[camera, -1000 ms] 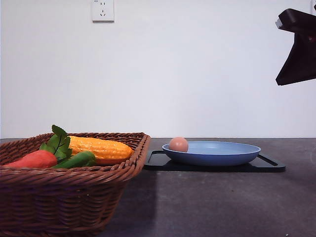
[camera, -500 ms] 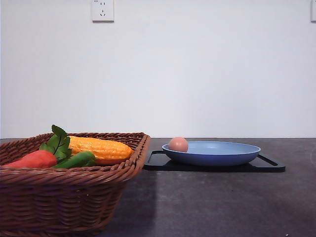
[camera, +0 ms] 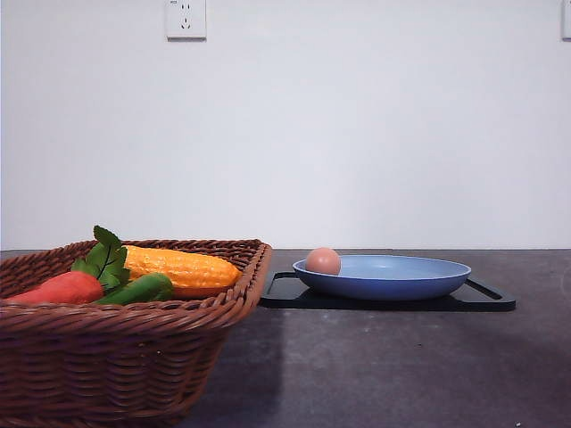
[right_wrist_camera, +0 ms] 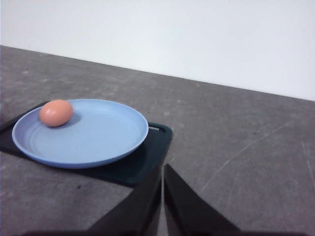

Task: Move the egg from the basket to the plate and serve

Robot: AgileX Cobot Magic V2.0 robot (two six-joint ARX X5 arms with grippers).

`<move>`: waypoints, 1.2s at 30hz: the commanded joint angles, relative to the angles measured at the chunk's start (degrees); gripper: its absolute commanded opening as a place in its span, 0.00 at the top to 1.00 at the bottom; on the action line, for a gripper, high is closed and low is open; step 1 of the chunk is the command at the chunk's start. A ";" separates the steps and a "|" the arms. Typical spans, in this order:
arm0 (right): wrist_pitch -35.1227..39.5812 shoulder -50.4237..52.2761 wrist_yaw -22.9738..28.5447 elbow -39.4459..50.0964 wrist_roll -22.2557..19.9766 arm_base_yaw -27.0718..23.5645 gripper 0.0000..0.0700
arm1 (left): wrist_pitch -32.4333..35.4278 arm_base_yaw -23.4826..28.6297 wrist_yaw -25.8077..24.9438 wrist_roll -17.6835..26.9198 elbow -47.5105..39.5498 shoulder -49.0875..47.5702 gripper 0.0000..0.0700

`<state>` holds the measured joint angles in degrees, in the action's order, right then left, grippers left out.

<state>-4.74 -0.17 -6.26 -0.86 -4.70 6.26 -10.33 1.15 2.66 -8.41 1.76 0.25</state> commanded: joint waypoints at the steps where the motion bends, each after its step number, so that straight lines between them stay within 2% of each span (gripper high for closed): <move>1: -0.74 -0.04 0.07 0.42 0.70 -0.09 1.00 | -0.28 0.06 -0.07 -0.23 -1.57 -0.09 1.00; 5: -5.19 -0.04 0.16 0.41 3.02 -0.09 1.00 | -0.28 0.06 -0.07 -0.23 -1.57 -0.09 1.00; 8: -4.83 -0.04 0.07 0.39 4.73 -0.09 1.00 | -0.28 0.06 -0.07 -0.23 -1.57 -0.09 1.00; 36: -4.30 -0.04 0.26 0.39 4.69 -0.09 1.00 | -0.28 0.06 -0.07 -0.23 -1.57 -0.09 1.00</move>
<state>-9.28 -0.25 -6.02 -0.89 -0.99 6.26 -10.33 1.17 2.66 -8.54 1.76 0.25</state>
